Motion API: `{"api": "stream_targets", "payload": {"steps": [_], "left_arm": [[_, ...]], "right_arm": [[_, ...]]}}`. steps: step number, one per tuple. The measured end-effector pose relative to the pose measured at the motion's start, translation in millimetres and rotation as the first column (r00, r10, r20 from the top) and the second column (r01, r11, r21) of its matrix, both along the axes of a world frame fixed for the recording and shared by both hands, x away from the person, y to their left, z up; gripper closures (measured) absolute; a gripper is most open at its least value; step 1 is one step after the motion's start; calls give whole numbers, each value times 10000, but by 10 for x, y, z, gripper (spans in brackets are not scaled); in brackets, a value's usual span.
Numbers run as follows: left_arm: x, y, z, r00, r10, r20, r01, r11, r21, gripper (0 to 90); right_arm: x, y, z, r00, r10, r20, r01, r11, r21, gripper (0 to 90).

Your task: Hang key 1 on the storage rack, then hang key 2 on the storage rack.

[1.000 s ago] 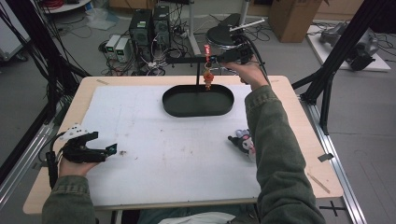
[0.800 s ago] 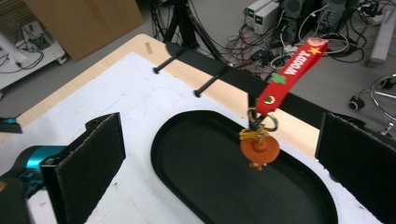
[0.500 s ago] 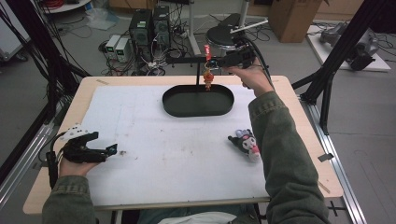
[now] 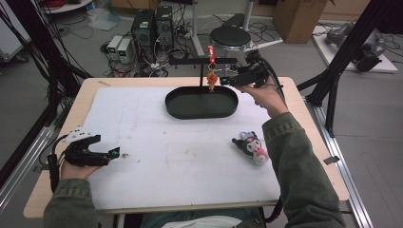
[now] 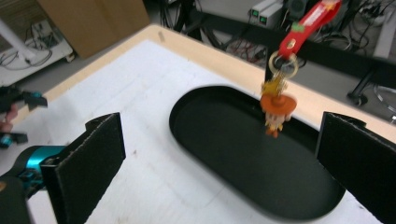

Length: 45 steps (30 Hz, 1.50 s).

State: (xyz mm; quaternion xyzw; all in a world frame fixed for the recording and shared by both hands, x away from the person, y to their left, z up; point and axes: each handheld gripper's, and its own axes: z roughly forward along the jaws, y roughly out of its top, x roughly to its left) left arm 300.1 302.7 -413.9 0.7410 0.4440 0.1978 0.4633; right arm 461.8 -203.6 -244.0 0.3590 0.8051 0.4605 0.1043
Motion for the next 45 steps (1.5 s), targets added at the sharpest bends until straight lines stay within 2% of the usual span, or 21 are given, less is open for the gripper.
{"api": "stream_targets", "payload": {"steps": [1,6,11,14,15,21,37,45], "left_arm": [[-2,-1,1,10000,-1,2,1,10000,-13,20],[-2,-3,-3,10000,-1,1,1,10000,24,20],[15,-1,-14,10000,-25,-56,25,10000,16,20],[21,-7,-18,10000,-34,-64,35,10000,31,20],[20,-7,-18,10000,-39,-65,39,10000,40,20],[15,-2,-16,10000,-17,-64,17,10000,17,20],[21,-1,-20,10000,5,-95,-5,10000,-40,20],[23,10,-17,9999,40,-102,-40,10000,-61,20]], "right_arm": [[-28,-5,-13,9999,2,137,-2,10000,-5,6],[-137,-46,-56,9997,-82,233,82,10000,-11,6],[-226,-93,-94,9994,-13,353,6,9998,222,6],[-257,-113,-144,9998,-31,206,29,9999,113,6],[-266,-116,-157,9997,-36,251,37,10000,-22,6],[-313,-143,-254,9987,-335,372,339,9994,-87,6],[-444,-291,-583,9988,-478,-61,476,9983,-322,6],[-507,-376,-757,9972,-598,-442,565,9957,-732,6]]}}
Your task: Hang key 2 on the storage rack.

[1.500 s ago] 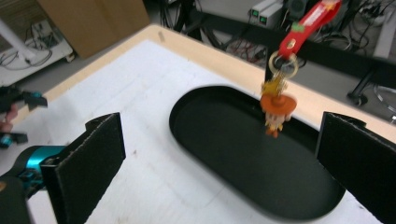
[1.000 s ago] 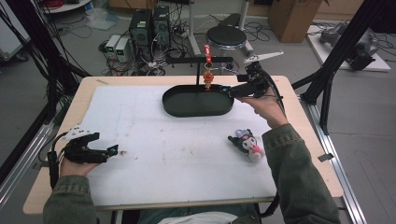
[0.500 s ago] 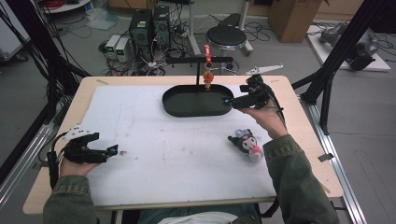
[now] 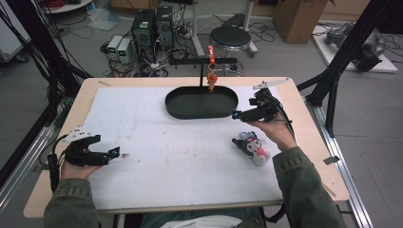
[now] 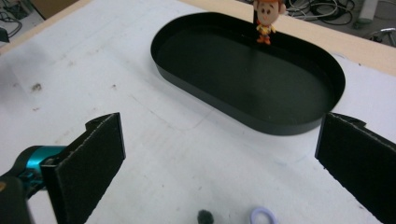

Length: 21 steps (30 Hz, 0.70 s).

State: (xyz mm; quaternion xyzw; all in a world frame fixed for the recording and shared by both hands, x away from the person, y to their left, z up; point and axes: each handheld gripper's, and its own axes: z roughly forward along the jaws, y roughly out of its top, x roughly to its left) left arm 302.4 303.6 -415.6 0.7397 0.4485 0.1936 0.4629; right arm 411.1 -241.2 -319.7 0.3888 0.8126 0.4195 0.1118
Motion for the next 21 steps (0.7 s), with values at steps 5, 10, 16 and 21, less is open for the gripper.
{"api": "stream_targets", "payload": {"steps": [5,10,16,21], "left_arm": [[4,-5,-4,10000,-13,-28,13,10000,4,20],[0,-1,-2,10000,-8,-30,8,10000,6,20],[3,-4,-6,10000,-13,-57,13,10000,14,20],[2,-6,-6,10000,2,-61,-2,10000,-5,20]], "right_arm": [[-44,-62,-80,9997,-10,-262,7,9999,-109,6],[-79,-120,-181,9983,-73,-586,55,9995,-303,6],[-146,-223,-337,9952,-212,-956,147,9976,-678,6],[-207,-320,-446,9905,-385,-1320,267,9956,-899,6]]}}
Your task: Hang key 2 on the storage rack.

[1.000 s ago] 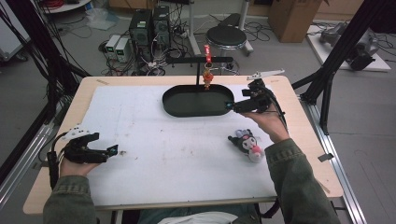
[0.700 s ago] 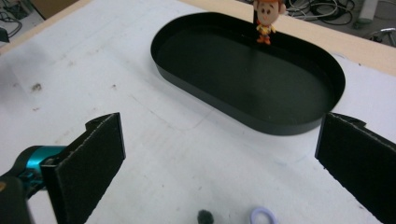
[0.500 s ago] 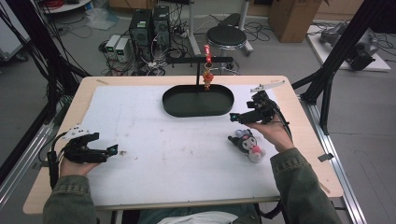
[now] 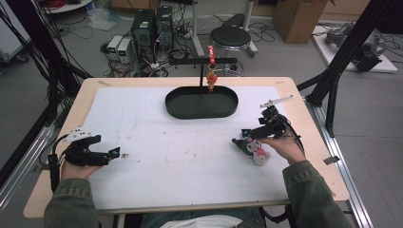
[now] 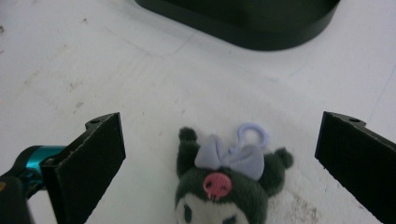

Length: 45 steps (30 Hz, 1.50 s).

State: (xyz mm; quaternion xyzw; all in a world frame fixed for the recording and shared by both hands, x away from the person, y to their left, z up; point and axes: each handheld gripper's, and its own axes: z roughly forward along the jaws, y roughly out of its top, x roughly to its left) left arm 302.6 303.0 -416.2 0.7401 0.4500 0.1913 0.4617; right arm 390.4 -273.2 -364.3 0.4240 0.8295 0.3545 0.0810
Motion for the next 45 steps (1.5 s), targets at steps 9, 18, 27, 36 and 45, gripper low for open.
{"api": "stream_targets", "payload": {"steps": [9,18,27,36,45], "left_arm": [[4,-4,-3,10000,-45,-39,45,10000,45,20],[-5,-9,1,10000,-26,-45,26,10000,56,20],[1,-5,-7,9999,-53,-106,54,10000,79,20],[2,-10,-10,9999,-15,-126,16,10000,47,20],[0,-9,-15,10000,-27,-90,28,9999,142,20]], "right_arm": [[-169,-109,-203,9984,-135,-551,108,9987,-505,6],[-332,-94,-408,9954,-440,-851,315,9891,-1439,6],[-385,-62,-502,9917,-700,-1077,494,9819,-1827,7],[-395,-38,-549,9902,-799,-1146,549,9769,-2065,54],[-431,-20,-604,9894,-1026,-1029,727,9628,-2603,399]]}}
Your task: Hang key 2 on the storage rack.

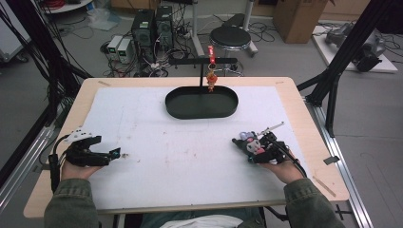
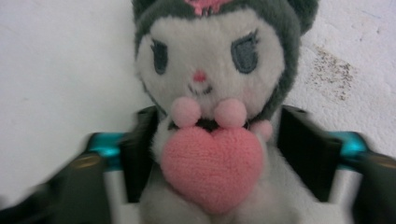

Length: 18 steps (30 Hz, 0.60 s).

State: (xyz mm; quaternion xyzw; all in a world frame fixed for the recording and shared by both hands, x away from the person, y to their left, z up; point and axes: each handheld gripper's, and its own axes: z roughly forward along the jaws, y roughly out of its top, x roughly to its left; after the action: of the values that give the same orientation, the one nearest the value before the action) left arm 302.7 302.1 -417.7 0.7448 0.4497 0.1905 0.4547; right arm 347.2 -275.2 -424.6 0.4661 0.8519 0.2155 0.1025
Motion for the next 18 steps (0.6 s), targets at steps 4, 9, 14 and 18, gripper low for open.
{"api": "stream_targets", "payload": {"steps": [4,9,14,18], "left_arm": [[-1,1,0,10000,14,5,-14,10000,-22,20],[5,-7,-7,10000,-56,-58,56,10000,17,20],[-1,-3,-3,10000,-20,-20,20,10000,-24,20],[0,-3,-2,10000,-25,-44,25,10000,7,20]], "right_arm": [[-16,5,25,9999,80,86,-81,10000,24,489],[-22,7,46,9992,390,116,-390,9992,17,489],[-36,13,120,9990,363,272,-366,9993,86,488],[-38,-4,235,9976,450,534,-460,9988,174,488]]}}
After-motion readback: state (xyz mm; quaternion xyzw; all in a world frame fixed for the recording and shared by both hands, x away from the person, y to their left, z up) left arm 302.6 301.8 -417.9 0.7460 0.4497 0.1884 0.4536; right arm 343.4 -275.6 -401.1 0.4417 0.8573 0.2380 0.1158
